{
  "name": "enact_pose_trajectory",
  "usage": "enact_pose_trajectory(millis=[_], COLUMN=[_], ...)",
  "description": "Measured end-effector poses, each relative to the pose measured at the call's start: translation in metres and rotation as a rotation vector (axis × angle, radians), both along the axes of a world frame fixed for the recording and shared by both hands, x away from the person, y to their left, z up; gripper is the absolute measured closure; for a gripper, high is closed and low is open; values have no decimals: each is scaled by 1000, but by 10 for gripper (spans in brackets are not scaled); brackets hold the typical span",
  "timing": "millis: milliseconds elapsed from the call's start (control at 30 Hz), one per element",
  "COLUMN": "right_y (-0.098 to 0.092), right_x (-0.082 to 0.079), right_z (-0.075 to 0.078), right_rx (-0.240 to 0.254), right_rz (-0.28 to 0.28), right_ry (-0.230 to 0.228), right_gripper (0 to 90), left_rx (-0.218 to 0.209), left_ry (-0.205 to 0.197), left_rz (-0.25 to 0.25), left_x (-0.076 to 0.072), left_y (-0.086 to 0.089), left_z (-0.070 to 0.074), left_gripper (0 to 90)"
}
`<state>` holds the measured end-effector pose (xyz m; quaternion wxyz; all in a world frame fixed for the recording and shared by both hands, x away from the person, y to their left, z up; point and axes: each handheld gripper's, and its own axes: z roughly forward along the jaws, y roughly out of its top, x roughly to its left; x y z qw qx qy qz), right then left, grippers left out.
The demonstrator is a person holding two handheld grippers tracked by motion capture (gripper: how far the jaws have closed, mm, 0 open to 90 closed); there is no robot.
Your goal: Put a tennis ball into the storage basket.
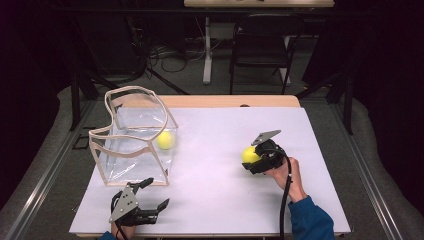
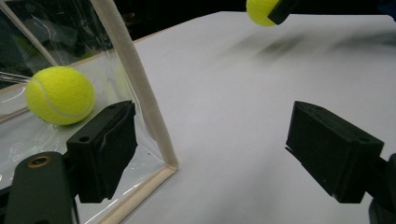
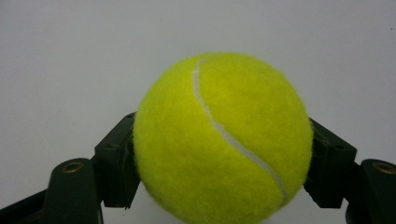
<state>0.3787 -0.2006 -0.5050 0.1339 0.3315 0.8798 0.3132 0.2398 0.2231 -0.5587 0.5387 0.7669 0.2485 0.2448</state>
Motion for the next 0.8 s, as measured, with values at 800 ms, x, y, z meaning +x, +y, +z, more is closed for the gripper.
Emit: enact_pose_trajectory(millis=[800], right_y=[20], right_x=[1], right_z=[11], right_rx=[-14], right_rz=[47], right_ry=[-12], right_gripper=[259], left_rx=[-1], left_ry=[2], left_rz=[-2], left_x=[0], left_y=[0], left_z=[0], left_gripper=[159])
